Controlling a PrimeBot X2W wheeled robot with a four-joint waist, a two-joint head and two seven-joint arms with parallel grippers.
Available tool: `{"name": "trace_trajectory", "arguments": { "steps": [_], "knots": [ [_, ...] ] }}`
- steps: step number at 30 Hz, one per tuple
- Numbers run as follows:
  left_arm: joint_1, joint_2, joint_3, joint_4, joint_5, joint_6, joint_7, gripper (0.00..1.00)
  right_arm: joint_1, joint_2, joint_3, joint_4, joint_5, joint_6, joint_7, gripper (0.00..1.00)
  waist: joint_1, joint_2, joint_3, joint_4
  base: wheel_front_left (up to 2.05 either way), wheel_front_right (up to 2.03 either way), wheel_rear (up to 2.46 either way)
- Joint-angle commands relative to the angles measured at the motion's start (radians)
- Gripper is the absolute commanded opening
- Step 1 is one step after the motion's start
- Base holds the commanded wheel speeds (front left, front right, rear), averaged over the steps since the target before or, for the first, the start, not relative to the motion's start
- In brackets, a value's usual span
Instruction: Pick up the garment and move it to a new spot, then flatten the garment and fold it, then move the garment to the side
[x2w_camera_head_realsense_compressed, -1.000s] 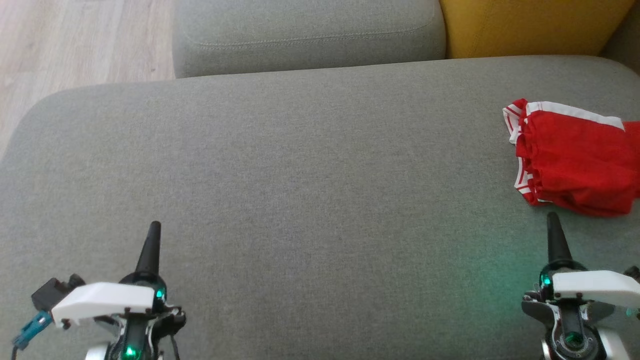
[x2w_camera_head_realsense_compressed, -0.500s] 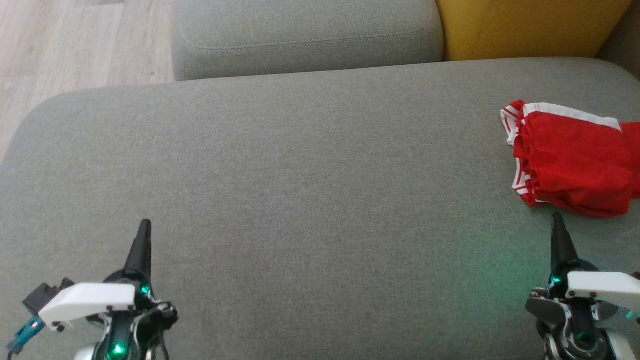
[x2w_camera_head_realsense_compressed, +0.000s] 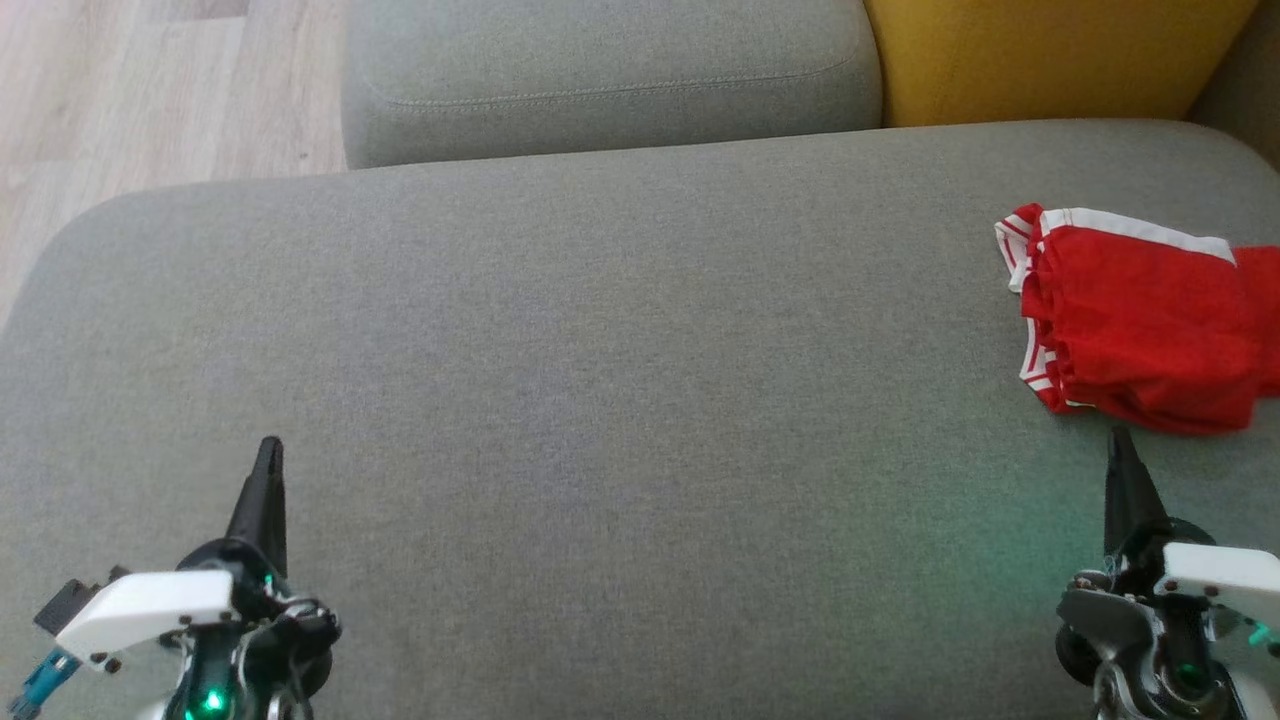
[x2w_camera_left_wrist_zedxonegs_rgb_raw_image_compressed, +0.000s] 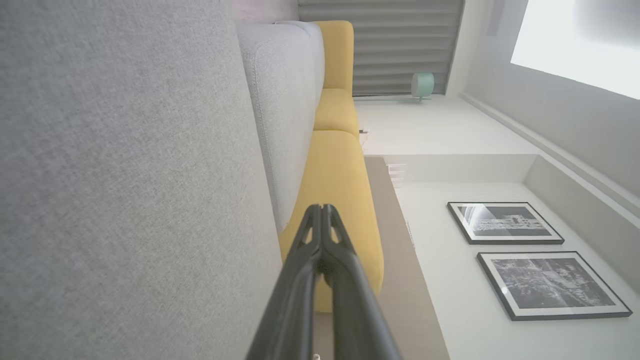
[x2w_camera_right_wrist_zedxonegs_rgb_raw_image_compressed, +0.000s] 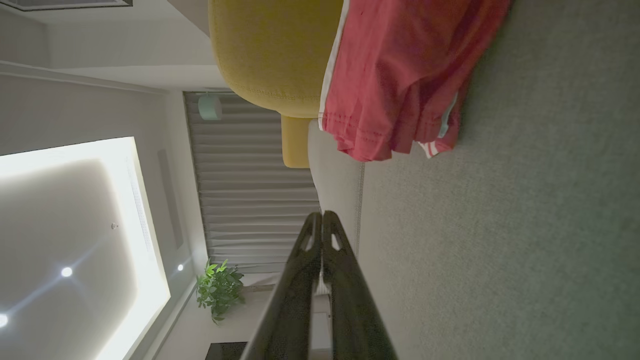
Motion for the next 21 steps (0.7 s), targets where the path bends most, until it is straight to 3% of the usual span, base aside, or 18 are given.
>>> {"name": "trace_trajectory", "arguments": {
  "steps": [1, 21],
  "knots": [
    [-0.058, 0.017, 0.038, -0.026, -0.025, -0.009, 0.011, 0.00, -0.055, -0.013, 0.014, -0.039, 0.030, 0.007, 0.012, 0.00, 0.0000, 0.0000, -0.001, 0.000, 0.00, 0.00, 0.00],
    [-0.059, 0.012, 0.048, -0.025, -0.031, -0.010, 0.020, 0.00, -0.055, -0.011, 0.009, -0.039, 0.040, 0.007, 0.019, 0.00, 0.0000, 0.0000, -0.001, -0.001, 0.00, 0.00, 0.00]
  ]
}}
